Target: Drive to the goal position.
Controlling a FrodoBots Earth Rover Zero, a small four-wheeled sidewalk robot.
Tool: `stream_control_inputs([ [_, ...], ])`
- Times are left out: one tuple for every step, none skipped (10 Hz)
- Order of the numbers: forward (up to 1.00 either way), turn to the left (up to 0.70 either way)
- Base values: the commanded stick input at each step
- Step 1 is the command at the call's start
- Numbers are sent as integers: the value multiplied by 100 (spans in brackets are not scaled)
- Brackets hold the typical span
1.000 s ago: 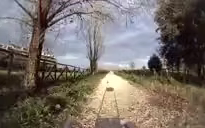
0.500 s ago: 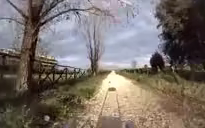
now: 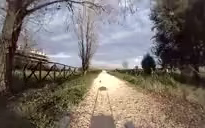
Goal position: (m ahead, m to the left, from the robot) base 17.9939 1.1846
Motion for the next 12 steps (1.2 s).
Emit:
stream_control_inputs([
  [70, 0],
  [70, 0],
  [70, 0],
  [70, 0],
  [70, 0],
  [70, 0],
  [70, 0],
  [70, 0],
  [70, 0],
  [70, 0],
  [70, 0],
  [70, 0],
])
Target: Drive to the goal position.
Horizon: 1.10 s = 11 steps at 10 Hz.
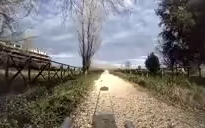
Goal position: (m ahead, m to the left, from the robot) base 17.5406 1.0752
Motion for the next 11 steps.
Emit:
stream_control_inputs([
  [70, 0],
  [70, 0],
  [70, 0],
  [70, 0],
  [70, 0],
  [70, 0],
  [70, 0],
  [70, 0],
  [70, 0],
  [70, 0],
  [70, 0],
])
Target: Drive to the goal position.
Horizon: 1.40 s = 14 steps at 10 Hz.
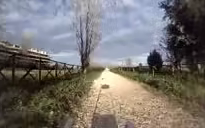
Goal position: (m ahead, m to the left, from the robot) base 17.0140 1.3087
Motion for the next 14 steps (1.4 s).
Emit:
stream_control_inputs([
  [70, 0],
  [70, 0],
  [70, 0],
  [70, 0],
  [70, 0],
  [70, 0],
  [70, 0],
  [70, 0],
  [70, 0],
  [70, 0],
  [70, 0],
  [70, 0],
  [70, 0],
  [70, 0],
])
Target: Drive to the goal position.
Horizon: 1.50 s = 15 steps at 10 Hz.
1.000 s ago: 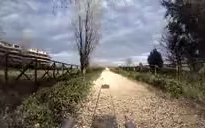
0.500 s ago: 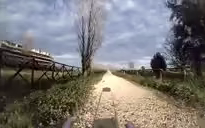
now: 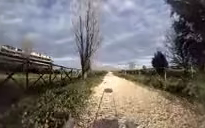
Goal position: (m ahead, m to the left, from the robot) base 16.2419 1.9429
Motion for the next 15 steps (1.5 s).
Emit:
stream_control_inputs([
  [70, 0],
  [70, 0],
  [70, 0],
  [70, 0],
  [70, 0],
  [70, 0],
  [70, 0],
  [70, 0],
  [70, 0],
  [70, 0],
  [70, 0],
  [70, 0],
  [70, 0],
  [70, 0],
  [70, 0],
])
